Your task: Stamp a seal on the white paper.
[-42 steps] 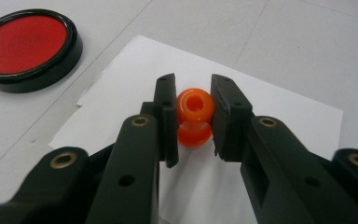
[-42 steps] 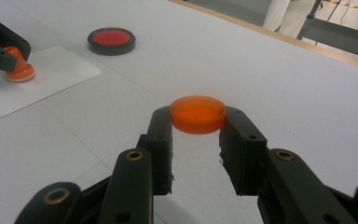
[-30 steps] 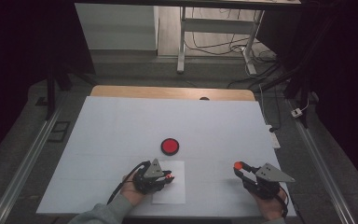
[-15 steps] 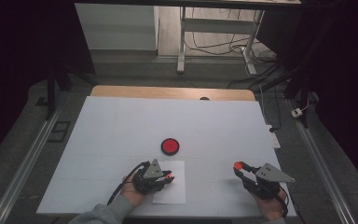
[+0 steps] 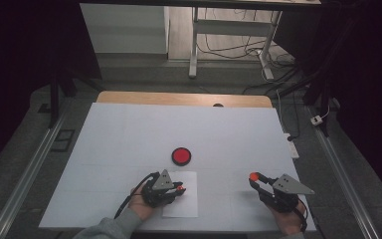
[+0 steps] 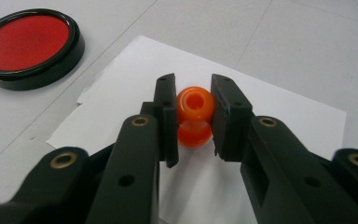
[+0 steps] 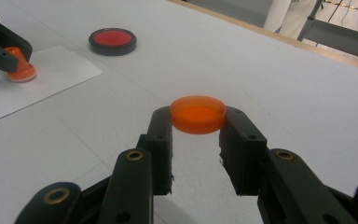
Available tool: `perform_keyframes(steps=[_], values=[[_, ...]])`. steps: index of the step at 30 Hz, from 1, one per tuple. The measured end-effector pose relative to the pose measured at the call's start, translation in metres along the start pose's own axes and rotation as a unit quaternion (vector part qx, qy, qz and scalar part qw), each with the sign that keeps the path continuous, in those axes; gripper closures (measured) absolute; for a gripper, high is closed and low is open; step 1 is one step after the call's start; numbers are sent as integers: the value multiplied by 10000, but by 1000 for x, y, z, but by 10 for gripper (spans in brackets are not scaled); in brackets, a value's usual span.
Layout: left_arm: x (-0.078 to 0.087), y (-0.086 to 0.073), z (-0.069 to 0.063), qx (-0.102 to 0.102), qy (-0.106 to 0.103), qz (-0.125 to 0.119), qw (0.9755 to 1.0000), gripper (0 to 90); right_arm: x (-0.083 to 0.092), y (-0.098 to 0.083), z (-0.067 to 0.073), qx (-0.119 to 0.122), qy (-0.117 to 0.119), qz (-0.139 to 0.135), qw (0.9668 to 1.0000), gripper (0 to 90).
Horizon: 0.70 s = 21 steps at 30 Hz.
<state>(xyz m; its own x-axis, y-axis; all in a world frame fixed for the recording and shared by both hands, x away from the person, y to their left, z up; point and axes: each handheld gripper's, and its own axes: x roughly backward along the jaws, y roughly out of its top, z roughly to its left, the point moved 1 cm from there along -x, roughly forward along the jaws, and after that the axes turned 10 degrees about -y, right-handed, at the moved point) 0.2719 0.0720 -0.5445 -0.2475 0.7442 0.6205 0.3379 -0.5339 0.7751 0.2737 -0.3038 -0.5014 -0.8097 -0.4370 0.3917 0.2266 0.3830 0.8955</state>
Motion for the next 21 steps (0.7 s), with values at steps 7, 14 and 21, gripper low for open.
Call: perform_keyframes(steps=[7, 14, 21], values=[[2, 2, -1, 36, -34, -122, 9999, 729, 0, 0, -1, 3, -24, -12, 10000, 647], [24, 17, -4, 66, -94, -803, 9967, 728, 0, 1, -1, -3, -11, -35, 10000, 647], [39, 22, 3, 232, -321, -1136, 9927, 726, 0, 1, 0, 18, -3, -38, 10000, 647]])
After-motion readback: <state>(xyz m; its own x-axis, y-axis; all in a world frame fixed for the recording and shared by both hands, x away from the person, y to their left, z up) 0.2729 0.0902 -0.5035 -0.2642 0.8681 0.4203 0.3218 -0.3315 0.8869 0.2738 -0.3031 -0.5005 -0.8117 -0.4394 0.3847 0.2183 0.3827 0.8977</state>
